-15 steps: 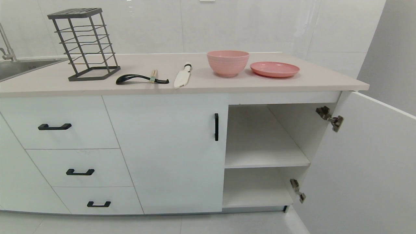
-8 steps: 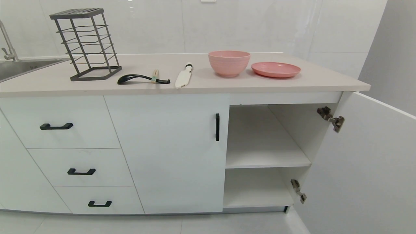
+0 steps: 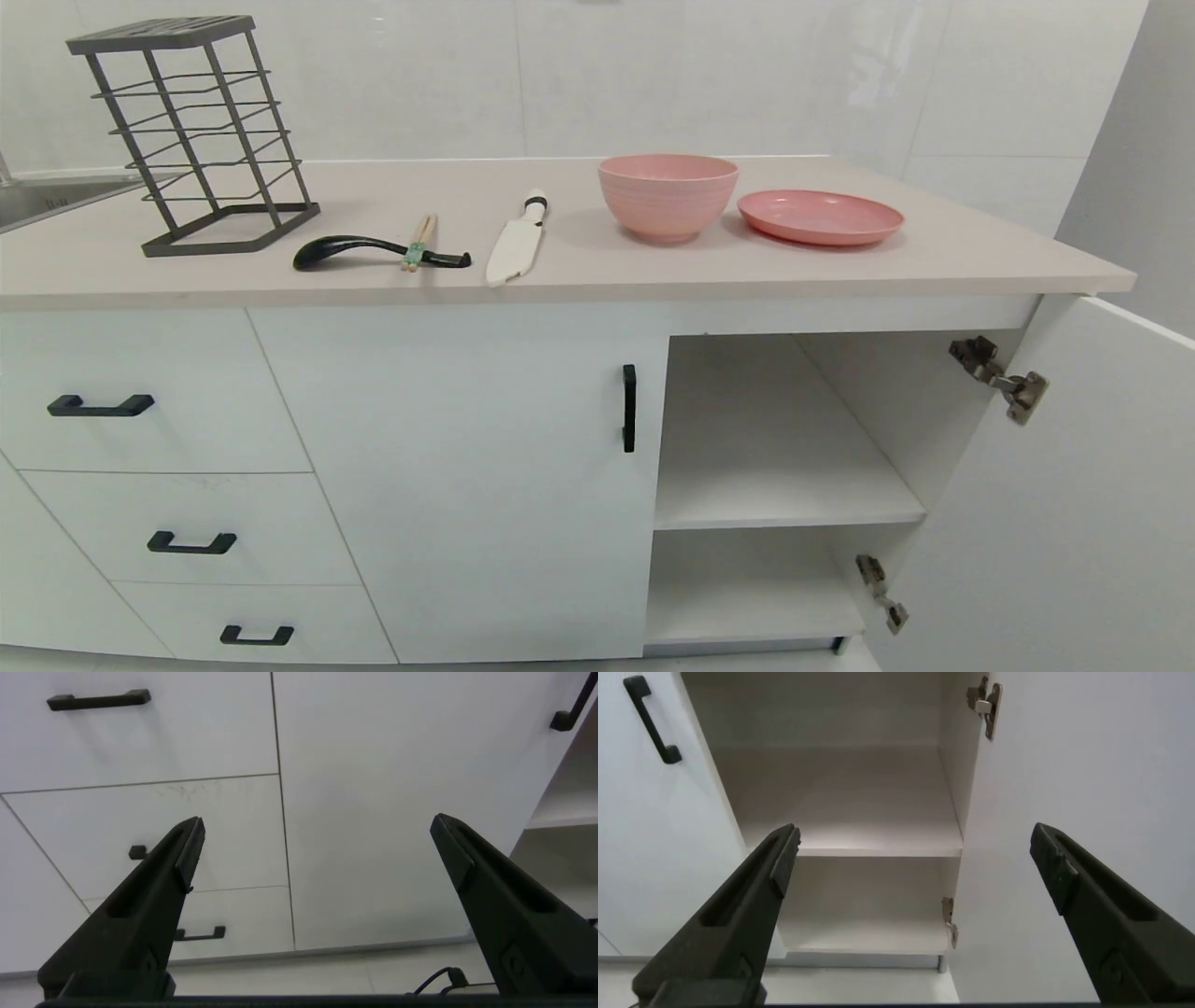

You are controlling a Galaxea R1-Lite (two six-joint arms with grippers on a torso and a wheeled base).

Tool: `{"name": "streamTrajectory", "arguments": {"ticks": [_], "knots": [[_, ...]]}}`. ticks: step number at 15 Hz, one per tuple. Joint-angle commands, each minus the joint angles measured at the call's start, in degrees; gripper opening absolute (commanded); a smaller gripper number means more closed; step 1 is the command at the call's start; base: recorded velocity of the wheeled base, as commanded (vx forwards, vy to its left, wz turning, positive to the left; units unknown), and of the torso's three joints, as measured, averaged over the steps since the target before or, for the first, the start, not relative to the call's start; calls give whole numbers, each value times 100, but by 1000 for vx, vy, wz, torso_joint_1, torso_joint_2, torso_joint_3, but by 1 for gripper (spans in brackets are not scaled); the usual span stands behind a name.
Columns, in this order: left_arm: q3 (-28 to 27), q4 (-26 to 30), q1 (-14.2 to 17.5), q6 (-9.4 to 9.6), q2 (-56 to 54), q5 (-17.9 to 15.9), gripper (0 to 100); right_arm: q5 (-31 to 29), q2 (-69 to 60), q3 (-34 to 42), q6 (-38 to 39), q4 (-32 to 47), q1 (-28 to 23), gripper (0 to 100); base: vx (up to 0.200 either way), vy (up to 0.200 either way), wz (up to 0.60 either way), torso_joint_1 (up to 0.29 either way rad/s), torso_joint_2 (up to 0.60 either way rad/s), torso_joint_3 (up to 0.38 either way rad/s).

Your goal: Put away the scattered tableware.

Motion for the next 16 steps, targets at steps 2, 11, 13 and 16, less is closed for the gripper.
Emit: {"name": "streamTrajectory", "arguments": {"ticks": [2, 11, 13, 16], "knots": [[1, 2, 0, -1, 7, 5, 100, -1, -10, 0, 0, 2, -4, 100, 0, 0, 0, 0, 0, 0], [1, 2, 0, -1, 7, 5, 100, -1, -10, 0, 8, 2, -4, 100, 0, 0, 0, 62, -262, -192], [1, 2, 0, -1, 7, 5, 100, -1, -10, 0, 8, 2, 5, 100, 0, 0, 0, 237, -491, -293], [1, 2, 0, -1, 7, 5, 100, -1, -10, 0, 8, 2, -4, 100, 0, 0, 0, 203, -471, -282]]}}
